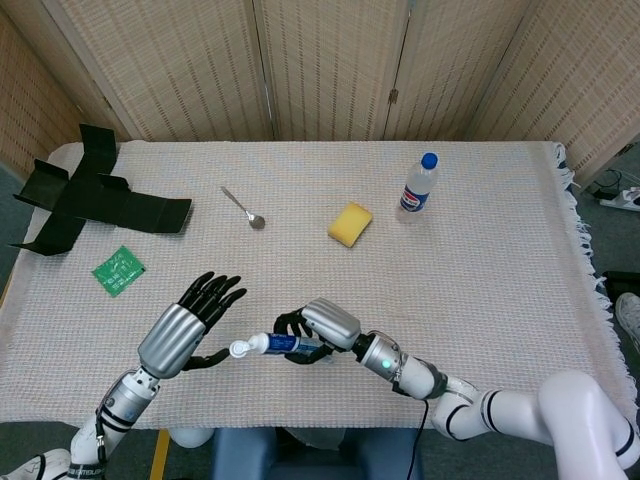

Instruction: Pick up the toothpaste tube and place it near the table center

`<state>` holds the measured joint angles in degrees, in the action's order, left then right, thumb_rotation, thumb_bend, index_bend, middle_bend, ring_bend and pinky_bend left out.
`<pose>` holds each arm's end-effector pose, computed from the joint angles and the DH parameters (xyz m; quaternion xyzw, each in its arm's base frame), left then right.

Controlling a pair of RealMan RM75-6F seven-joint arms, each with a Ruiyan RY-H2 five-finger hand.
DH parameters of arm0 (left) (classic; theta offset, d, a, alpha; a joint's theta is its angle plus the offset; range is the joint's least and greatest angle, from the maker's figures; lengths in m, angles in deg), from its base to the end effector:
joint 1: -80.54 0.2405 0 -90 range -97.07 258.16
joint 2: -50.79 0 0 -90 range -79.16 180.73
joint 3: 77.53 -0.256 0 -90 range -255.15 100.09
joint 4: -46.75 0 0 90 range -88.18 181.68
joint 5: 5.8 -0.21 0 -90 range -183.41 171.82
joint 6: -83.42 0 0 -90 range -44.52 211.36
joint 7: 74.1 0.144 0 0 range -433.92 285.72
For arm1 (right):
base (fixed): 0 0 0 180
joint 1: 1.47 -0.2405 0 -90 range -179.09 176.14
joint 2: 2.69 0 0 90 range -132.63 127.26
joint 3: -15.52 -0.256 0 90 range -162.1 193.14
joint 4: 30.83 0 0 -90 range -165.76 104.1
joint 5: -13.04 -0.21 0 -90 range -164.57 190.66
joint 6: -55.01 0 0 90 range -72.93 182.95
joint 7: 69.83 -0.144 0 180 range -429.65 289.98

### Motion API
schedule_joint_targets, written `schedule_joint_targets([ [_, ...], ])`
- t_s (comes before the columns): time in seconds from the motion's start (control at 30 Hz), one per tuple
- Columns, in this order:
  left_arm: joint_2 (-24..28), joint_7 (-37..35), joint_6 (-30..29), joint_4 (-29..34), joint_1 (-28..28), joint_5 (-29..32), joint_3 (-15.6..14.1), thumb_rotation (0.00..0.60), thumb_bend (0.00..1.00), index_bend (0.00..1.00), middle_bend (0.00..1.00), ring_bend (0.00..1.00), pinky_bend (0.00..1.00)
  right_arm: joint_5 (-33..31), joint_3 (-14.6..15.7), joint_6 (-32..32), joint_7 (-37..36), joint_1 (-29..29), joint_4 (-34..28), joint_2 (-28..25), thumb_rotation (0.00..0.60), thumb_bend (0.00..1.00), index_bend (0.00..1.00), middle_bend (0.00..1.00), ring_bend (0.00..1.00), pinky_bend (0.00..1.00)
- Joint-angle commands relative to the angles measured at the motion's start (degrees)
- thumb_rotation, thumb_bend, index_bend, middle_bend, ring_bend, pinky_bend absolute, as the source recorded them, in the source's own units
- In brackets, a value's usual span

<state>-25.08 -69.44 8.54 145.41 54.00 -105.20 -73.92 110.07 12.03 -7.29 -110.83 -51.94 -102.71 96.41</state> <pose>-0.1530 0.2464 0.0632 -0.7229 -0.2922 -0.5262 0.3392 -0.0695 -0.3083 -0.0679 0.6967 -0.4752 0.5363 0.0339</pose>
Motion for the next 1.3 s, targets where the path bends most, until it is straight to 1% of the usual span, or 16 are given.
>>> schedule_joint_targets([
  [0.03, -0.1, 0.0, -0.1, 0.0, -0.1, -0.1, -0.2, 0.600, 0.26, 0.00, 0.07, 0.08, 0.00, -0.2, -0.3, 0.6, 0.6, -0.6, -0.2, 0.4, 0.600, 0.87, 0.72, 0.64, 0.69, 0.64],
  [0.57, 0.8, -0.5, -1.3, 1.4, 0.0, -1.4, -1.5, 0.600, 0.26, 0.00, 0.07, 0.08, 0.00, -2.1, -0.7, 2.6, 6.2, -2.0, 1.3, 2.6, 0.600, 0.90, 0.72, 0.65, 0.69, 0.64],
  [0.9, 2.3, -2.1, -1.0, 2.6, -0.7, -1.1, -1.3, 0.600, 0.26, 0.00, 0.07, 0.08, 0.00, -3.3, -0.6, 3.1, 8.0, -1.7, 1.9, 3.4, 0.600, 0.90, 0.73, 0.65, 0.69, 0.64],
  [1.07, 5.0, -7.8, -1.9, 4.4, -0.6, 1.7, 0.2, 0.600, 0.26, 0.00, 0.07, 0.07, 0.00, -4.3, -0.5, 2.0, 6.6, -0.5, 3.1, 3.7, 0.600, 0.91, 0.73, 0.65, 0.69, 0.64],
  [1.2, 7.4, -16.2, -1.2, 7.3, -0.9, 4.7, 1.2, 0.600, 0.26, 0.00, 0.07, 0.06, 0.00, -4.2, -0.8, 0.8, 5.3, -0.2, 3.8, 4.4, 0.600, 0.90, 0.73, 0.65, 0.69, 0.64],
  [1.27, 8.5, -20.9, -0.1, 9.2, -1.4, 5.7, 1.2, 0.600, 0.25, 0.00, 0.07, 0.05, 0.00, -4.0, -1.1, 0.1, 4.9, -0.2, 3.7, 4.8, 0.600, 0.90, 0.73, 0.65, 0.69, 0.64],
  [1.3, 9.3, -24.0, 0.8, 10.0, -1.8, 5.8, 1.1, 0.590, 0.24, 0.00, 0.07, 0.04, 0.00, -4.0, -1.4, -0.4, 4.9, -0.2, 3.7, 5.2, 0.600, 0.90, 0.73, 0.65, 0.69, 0.64],
])
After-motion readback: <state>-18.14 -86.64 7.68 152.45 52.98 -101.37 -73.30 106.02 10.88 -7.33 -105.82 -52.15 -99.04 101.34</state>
